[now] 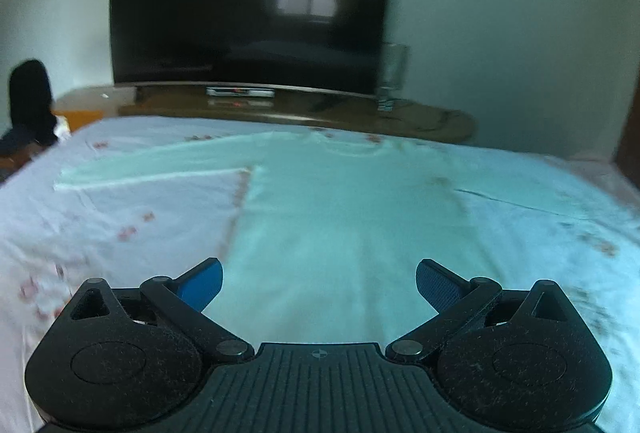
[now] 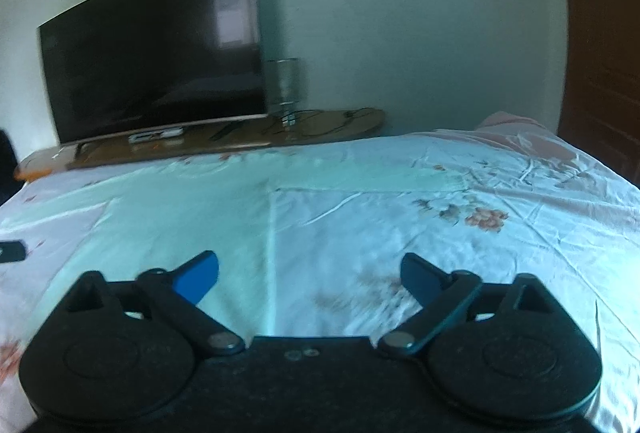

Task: Fold small clothes
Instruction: 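Move the right tool to a sweater sleeve cuff and grasp it, then lift the cuff with the right tool, fold the sleeve across the body, release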

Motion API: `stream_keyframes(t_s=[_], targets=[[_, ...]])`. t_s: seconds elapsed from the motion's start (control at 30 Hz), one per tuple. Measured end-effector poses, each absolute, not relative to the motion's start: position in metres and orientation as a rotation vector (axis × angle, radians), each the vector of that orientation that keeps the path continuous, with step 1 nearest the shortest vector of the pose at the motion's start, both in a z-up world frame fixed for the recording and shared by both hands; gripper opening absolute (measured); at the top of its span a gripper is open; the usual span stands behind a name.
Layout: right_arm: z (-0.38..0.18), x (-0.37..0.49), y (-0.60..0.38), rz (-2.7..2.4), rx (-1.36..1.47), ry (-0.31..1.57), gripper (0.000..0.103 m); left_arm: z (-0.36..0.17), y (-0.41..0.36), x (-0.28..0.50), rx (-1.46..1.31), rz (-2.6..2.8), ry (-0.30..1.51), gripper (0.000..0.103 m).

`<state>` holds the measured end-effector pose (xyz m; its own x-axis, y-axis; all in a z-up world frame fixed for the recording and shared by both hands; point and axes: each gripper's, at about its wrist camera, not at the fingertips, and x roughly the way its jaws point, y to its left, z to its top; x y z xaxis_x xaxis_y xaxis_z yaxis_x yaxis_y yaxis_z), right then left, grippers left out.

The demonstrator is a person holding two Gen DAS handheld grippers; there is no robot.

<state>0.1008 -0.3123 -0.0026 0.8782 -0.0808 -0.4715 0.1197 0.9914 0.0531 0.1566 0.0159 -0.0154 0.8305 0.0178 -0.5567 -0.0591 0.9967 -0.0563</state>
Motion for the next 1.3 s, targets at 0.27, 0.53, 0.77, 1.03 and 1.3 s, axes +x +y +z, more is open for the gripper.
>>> stream_keyframes(t_s=[0.27,0.53,0.77,1.03,1.3], targets=[[-0.03,0.217,-0.42,-0.221,0.319,0.467,0.064,-0.034,0.044,0.259,-0.06,0.178,0.569,0.102],[-0.113,0.331,-0.544,-0.302,0.768,0.485,0.048,-0.075,0.074,0.344,-0.095,0.269,0.641,0.082],[-0.173,0.378,-0.59,-0.339,0.977,0.463,0.027,-0.097,0.079,0.382,-0.092,0.246,0.682,0.082],[-0.181,0.404,-0.594,-0.324,0.998,0.426,0.028,-0.105,0.074,0.403,-0.111,0.229,0.684,0.082],[-0.177,0.422,-0.6,-0.354,0.96,0.438,0.008,-0.11,0.085,0.409,-0.131,0.224,0.698,0.082]])
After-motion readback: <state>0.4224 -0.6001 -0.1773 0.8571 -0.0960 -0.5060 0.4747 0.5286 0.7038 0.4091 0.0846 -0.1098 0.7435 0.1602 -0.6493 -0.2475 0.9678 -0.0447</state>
